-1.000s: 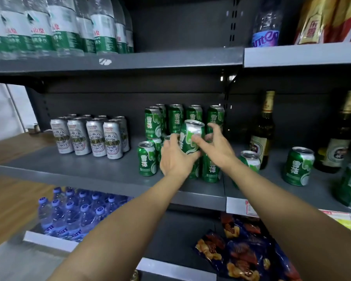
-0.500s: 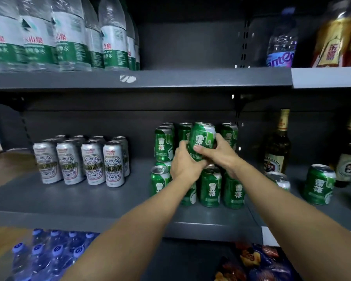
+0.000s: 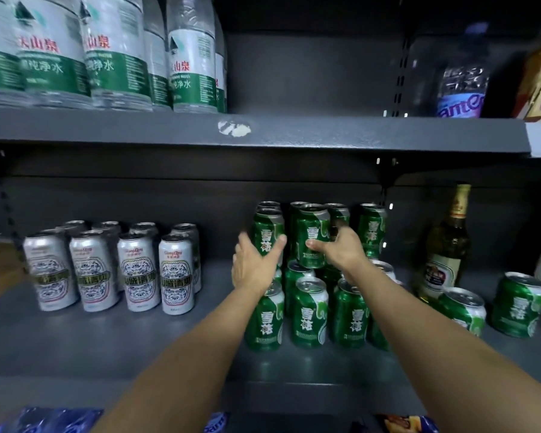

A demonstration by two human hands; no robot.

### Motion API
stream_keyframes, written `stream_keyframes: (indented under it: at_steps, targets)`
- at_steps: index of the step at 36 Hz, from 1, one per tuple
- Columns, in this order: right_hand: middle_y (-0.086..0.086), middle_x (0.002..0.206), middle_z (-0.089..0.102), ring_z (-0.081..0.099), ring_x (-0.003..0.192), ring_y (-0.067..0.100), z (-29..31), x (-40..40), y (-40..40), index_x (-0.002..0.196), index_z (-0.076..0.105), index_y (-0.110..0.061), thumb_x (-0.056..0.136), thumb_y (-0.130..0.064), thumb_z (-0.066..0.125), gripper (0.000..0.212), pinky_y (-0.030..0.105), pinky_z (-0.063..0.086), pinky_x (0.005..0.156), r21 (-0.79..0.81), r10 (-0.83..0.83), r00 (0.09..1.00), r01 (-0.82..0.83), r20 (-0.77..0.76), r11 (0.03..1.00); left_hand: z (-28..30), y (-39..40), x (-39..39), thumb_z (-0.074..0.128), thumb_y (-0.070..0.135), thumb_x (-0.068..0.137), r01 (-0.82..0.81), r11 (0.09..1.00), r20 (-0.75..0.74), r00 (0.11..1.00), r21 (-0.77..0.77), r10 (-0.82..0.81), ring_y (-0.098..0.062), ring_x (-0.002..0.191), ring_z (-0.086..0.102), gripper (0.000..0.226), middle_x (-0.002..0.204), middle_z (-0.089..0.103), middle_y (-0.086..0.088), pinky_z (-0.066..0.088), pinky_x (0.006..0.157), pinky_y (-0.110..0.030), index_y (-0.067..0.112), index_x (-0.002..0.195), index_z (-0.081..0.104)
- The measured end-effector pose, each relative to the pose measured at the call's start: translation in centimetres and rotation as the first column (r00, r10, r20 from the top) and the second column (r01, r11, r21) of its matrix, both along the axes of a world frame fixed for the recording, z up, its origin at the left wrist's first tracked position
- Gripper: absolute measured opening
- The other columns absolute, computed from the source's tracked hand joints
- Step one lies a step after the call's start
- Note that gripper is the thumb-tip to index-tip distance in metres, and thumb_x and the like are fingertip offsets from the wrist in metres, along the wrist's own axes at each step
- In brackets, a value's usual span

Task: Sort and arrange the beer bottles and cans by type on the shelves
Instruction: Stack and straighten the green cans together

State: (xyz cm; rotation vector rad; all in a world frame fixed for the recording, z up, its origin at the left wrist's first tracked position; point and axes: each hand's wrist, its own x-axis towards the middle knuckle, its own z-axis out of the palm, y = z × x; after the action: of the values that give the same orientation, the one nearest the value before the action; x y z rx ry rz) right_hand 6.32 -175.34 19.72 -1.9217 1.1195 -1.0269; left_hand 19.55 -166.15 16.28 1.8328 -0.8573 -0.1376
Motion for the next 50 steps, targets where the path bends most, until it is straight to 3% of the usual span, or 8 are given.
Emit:
stream_keyframes:
  at_steps: [7, 14, 24, 39, 42, 46, 50]
  targets:
    - [0.013, 0.135, 0.052, 0.05, 0.122, 0.032, -0.9, 1.8, -0.3, 0.139, 0.041, -0.007, 0.076, -0.035, 0.081, 0.079, 0.045, 0.045, 0.101, 0.01, -0.002, 1.0, 0.002, -0.009, 1.0, -0.4, -0.8, 0.9, 0.063, 0.04, 0.091, -0.04, 0.997, 0.033, 0.999, 0.068, 0.038, -0.028, 0.128, 0.046, 0.068, 0.143, 0.044, -0.007, 0.043, 0.096, -0.041, 0.015, 0.145, 0.03]
    - [0.012, 0.127, 0.056, 0.054, 0.116, 0.031, -1.0, 2.4, -0.8, 0.131, 0.047, -0.007, 0.078, -0.032, 0.08, 0.067, 0.04, 0.048, 0.095, 0.009, 0.012, 1.0, -0.012, -0.007, 1.0, -0.8, -1.1, 1.8, 0.066, 0.038, 0.089, -0.041, 0.999, 0.032, 0.999, 0.034, 0.039, -0.026, 0.117, 0.056, 0.057, 0.133, 0.055, -0.001, 0.049, 0.091, -0.044, 0.018, 0.136, 0.041]
    - [0.011, 0.129, 0.055, 0.054, 0.117, 0.031, -0.4, 2.0, -1.2, 0.135, 0.041, -0.011, 0.08, -0.026, 0.079, 0.068, 0.037, 0.047, 0.094, 0.029, 0.076, 0.995, -0.074, -0.072, 0.997, -0.6, -1.1, 1.7, 0.065, 0.037, 0.09, -0.055, 0.997, 0.047, 0.998, 0.06, 0.052, -0.026, 0.115, 0.057, 0.054, 0.131, 0.057, -0.002, 0.05, 0.088, -0.042, 0.017, 0.134, 0.041]
    - [0.015, 0.133, 0.052, 0.051, 0.121, 0.033, -0.5, 2.0, -0.4, 0.133, 0.042, -0.003, 0.082, -0.041, 0.074, 0.071, 0.038, 0.046, 0.096, -0.064, 0.018, 0.974, -0.034, -0.225, 0.997, -0.6, -0.8, 1.8, 0.065, 0.038, 0.089, -0.035, 0.998, 0.046, 0.998, 0.057, 0.033, -0.026, 0.115, 0.056, 0.057, 0.134, 0.054, -0.003, 0.05, 0.091, -0.044, 0.017, 0.136, 0.04]
    - [0.013, 0.133, 0.052, 0.052, 0.119, 0.031, -0.7, 1.3, -0.2, 0.131, 0.044, -0.003, 0.079, -0.054, 0.071, 0.077, 0.042, 0.047, 0.096, -0.047, 0.019, 0.968, -0.032, -0.25, 0.998, -0.5, -0.6, 1.6, 0.068, 0.042, 0.086, -0.037, 0.998, 0.028, 0.999, 0.041, 0.036, -0.026, 0.117, 0.054, 0.065, 0.133, 0.053, -0.004, 0.049, 0.094, -0.046, 0.017, 0.137, 0.038]
    - [0.012, 0.114, 0.058, 0.057, 0.104, 0.032, -0.3, -1.2, 0.1, 0.107, 0.049, -0.008, 0.083, -0.068, 0.056, 0.064, 0.039, 0.048, 0.084, -0.139, -0.133, 0.958, 0.1, -0.255, 0.985, 0.0, 0.0, 0.0, 0.066, 0.044, 0.086, -0.182, 0.983, 0.108, 0.977, -0.002, 0.181, -0.031, 0.126, 0.043, 0.071, 0.136, 0.043, -0.012, 0.043, 0.094, -0.045, 0.011, 0.14, 0.034]
    - [0.017, 0.122, 0.058, 0.053, 0.115, 0.035, -0.6, -6.5, -0.9, 0.121, 0.052, -0.006, 0.092, -0.061, 0.045, 0.062, 0.043, 0.041, 0.091, -0.36, -0.42, 0.882, 0.328, -0.216, 0.873, 0.3, 0.2, -2.5, 0.062, 0.033, 0.09, -0.239, 0.965, 0.189, 0.948, -0.108, 0.256, -0.032, 0.123, 0.04, 0.053, 0.131, 0.045, -0.014, 0.04, 0.092, -0.045, 0.009, 0.132, 0.042]
